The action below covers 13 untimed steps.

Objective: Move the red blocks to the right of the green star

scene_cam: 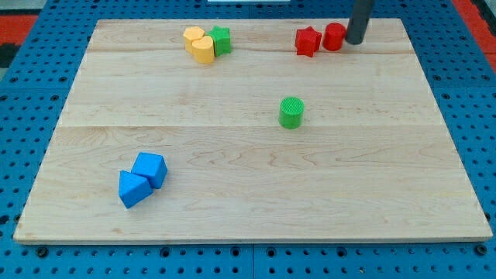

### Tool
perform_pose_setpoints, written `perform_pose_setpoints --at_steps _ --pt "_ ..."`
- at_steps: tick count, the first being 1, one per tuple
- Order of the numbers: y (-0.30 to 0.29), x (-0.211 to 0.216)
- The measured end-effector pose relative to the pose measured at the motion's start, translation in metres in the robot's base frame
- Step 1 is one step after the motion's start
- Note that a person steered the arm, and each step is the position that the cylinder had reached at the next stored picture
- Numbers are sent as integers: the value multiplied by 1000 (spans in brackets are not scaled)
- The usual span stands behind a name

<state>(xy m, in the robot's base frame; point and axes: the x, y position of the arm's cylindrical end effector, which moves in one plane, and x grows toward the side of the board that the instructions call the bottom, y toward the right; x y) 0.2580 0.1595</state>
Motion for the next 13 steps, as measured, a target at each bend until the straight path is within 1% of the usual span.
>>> perform_pose_setpoints --at_steps 1,2,3,4,5,6,7,9,10,11,12,13 --pt "-41 -20" --pt "10 -25" --pt "32 -66" --pt "-2 -49" --pt "-21 -61" --pt "-62 -61" --pt "-128 -58" --pt "-72 -20" --pt "-102 -6" --pt "-146 -9" --pt "-160 -12" --pt "-92 -30"
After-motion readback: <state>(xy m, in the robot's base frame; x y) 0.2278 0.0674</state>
